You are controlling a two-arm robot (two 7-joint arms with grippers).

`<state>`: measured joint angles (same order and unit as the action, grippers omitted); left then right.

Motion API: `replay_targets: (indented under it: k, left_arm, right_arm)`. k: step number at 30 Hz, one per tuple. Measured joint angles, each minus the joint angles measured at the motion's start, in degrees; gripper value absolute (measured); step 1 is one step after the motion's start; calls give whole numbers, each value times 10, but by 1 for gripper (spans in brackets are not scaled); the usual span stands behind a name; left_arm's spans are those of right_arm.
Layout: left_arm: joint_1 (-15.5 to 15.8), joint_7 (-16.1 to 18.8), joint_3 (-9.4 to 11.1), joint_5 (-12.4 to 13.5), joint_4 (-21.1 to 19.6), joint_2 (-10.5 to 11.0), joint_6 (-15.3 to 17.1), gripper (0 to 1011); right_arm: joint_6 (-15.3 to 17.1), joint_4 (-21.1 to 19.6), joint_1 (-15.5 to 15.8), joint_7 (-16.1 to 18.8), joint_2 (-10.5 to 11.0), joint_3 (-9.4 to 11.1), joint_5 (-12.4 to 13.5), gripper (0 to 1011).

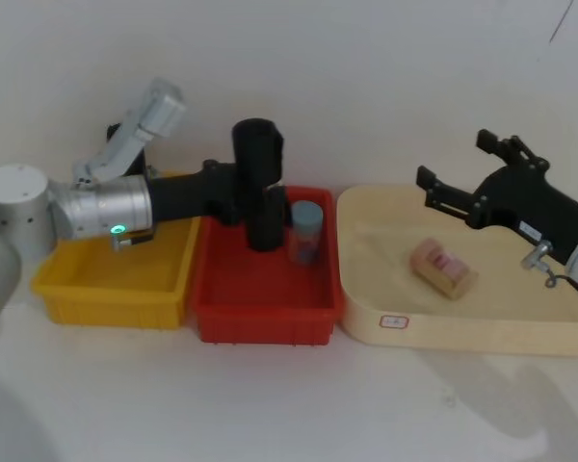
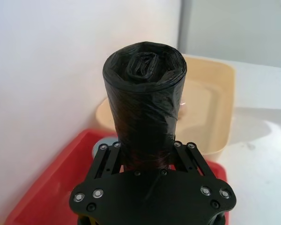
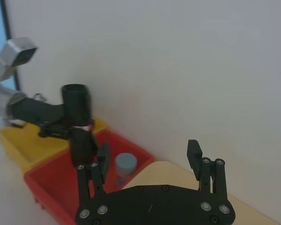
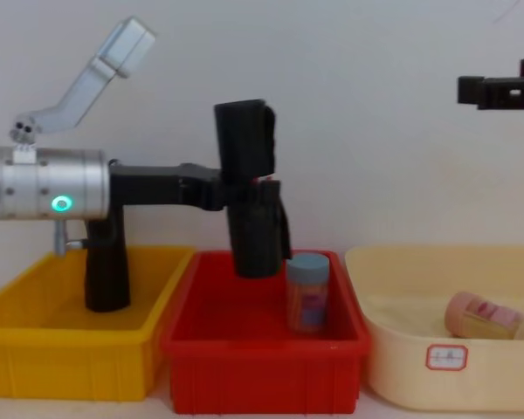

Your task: Pick up the garbage bag with the one hand and transfer it to the other hand.

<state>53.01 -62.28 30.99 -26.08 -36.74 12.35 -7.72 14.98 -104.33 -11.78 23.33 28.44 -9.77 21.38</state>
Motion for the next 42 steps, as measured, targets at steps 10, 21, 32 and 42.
replay_targets:
  k: [10,21,32,42]
  left_arm:
    - [79,-68,31,7,137,-78,-68,410]
    - [139,-112,51,9,253,-139,-126,410]
    - [162,-128,59,10,297,-163,-147,410]
    - [171,-135,62,11,315,-172,-156,410]
  right_arm:
    - [-1,8,-22,26,-1,-29,7,1000]
    - [0,15,-54,47,-9,-57,17,1000]
    - [5,33,-81,60,-15,-75,26,1000]
    - [7,73,-110,69,-22,-90,30,1000]
